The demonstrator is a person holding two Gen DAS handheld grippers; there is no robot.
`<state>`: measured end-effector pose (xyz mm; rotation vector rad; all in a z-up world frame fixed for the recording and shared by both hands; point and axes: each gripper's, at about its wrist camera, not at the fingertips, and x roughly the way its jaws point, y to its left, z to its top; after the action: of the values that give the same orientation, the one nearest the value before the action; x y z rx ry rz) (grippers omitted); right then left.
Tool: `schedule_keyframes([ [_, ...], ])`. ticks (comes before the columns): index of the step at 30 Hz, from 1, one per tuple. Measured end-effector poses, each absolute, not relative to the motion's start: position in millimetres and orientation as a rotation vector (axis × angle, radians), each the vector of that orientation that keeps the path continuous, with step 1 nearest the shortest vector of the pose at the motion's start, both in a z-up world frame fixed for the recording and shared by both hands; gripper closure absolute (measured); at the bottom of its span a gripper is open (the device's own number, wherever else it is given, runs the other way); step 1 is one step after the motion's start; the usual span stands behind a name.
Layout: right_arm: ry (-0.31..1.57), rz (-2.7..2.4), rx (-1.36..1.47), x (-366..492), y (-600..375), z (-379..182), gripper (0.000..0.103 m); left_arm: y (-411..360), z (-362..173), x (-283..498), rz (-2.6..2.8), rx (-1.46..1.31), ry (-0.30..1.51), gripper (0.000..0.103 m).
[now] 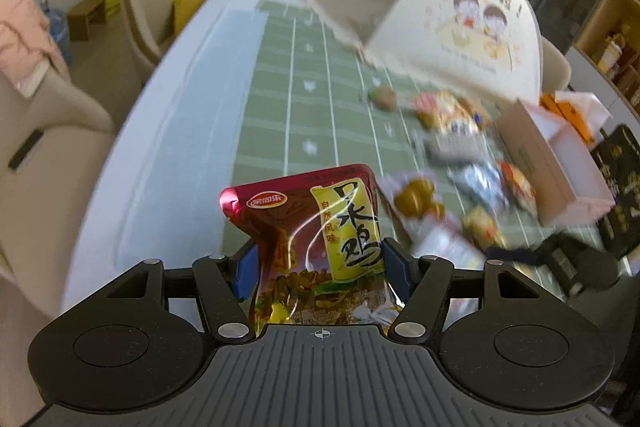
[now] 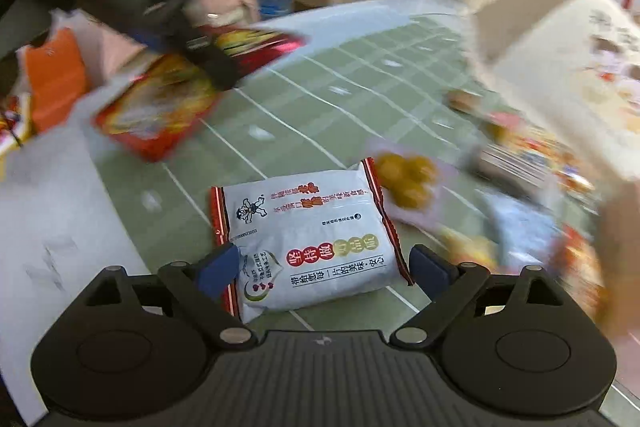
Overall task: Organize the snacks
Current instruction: 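Grasp the white snack bag with the right tool while the left tool lifts the red bag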
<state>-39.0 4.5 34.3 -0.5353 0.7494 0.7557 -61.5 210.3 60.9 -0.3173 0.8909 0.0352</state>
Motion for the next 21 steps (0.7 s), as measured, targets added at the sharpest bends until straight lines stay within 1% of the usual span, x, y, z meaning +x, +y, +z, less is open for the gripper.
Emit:
schedule_keyframes([
  [4,0.668,0.661,-0.496,-42,-45,47,0.011,195,49,-76,0.028,-0.377,0.913,0.034],
  [6,0.657,0.622,-0.451,-39,-65,53,0.011,183,46,-82,0.004,-0.390,0.918,0.034],
  [10,0.779,0.587,-0.238,-20,-91,67,0.011,164,42,-85,-0.018,-0.373,0.932,0.034],
  [12,0.824,0.610,-0.168,-15,-88,66,0.011,161,44,-87,0.004,-0.363,0.930,0.034],
  [14,0.820,0.601,-0.211,-17,-79,60,0.012,162,48,-91,0.016,-0.363,0.920,0.034],
  [17,0.801,0.600,-0.272,-25,-63,55,0.015,167,55,-98,0.039,-0.365,0.897,0.034],
  [19,0.829,0.650,-0.213,-28,-57,58,0.015,172,59,-101,0.060,-0.370,0.888,0.034],
  [21,0.895,0.677,-0.136,-31,-49,60,0.015,180,64,-104,0.098,-0.378,0.875,0.034],
])
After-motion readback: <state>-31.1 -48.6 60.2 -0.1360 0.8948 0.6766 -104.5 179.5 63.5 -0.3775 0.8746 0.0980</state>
